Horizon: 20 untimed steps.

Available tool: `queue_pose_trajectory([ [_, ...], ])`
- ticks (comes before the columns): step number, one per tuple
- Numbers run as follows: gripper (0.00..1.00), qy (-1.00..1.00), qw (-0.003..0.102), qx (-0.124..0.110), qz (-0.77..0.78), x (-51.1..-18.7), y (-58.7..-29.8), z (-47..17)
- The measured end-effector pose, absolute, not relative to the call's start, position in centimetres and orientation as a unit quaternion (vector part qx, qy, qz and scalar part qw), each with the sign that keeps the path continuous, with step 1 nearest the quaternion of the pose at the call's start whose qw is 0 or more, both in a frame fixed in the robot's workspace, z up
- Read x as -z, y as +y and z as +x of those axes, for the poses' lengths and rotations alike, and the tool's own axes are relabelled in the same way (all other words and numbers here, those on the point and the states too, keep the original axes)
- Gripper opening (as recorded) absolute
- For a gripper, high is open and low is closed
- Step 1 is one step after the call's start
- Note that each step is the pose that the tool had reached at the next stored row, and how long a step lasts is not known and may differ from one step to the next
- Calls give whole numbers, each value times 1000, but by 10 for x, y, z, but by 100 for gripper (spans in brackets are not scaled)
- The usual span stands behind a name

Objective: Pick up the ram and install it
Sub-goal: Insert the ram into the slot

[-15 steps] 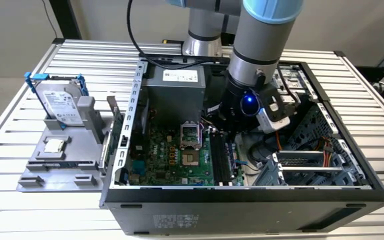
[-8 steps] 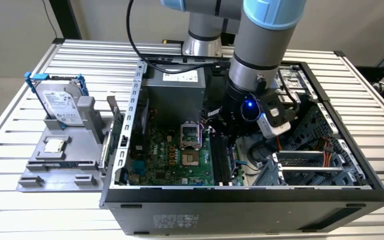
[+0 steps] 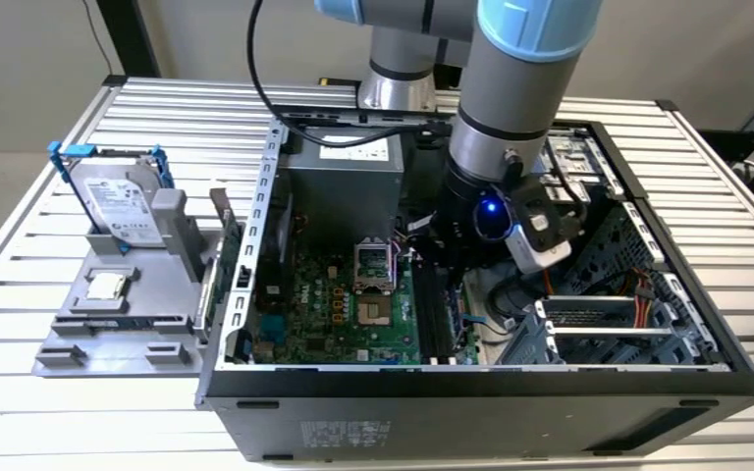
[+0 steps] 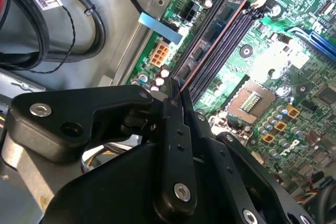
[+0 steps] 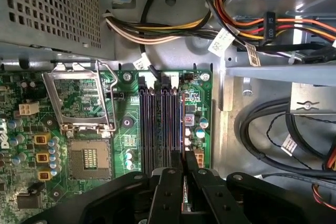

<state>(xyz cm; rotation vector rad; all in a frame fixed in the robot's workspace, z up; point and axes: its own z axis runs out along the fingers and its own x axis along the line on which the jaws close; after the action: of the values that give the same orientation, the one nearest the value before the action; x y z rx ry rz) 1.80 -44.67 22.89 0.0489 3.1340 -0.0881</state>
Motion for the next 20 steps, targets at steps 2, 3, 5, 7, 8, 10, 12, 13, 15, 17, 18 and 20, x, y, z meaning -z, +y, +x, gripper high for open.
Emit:
queue_pose_trajectory([
  [2,0,999,3,28,16,-227,-447,17],
  [3,0,999,3,28,16,-227,-447,17],
  [5,0,999,2,28,16,-226,-447,17],
  [7,0,999,2,29,16,-226,-447,15],
  [8,0,999,2,29,16,-225,-447,15],
  [10,0,999,2,28,16,-225,-447,14],
  [12,0,999,2,28,16,-224,-447,14],
  [13,0,999,2,29,16,-223,-447,14],
  [15,0,999,1,29,16,-222,-447,14],
  [17,0,999,1,30,16,-222,-447,14],
  [18,0,999,0,30,16,-222,-447,14],
  [20,0,999,-1,30,16,-221,-447,14],
])
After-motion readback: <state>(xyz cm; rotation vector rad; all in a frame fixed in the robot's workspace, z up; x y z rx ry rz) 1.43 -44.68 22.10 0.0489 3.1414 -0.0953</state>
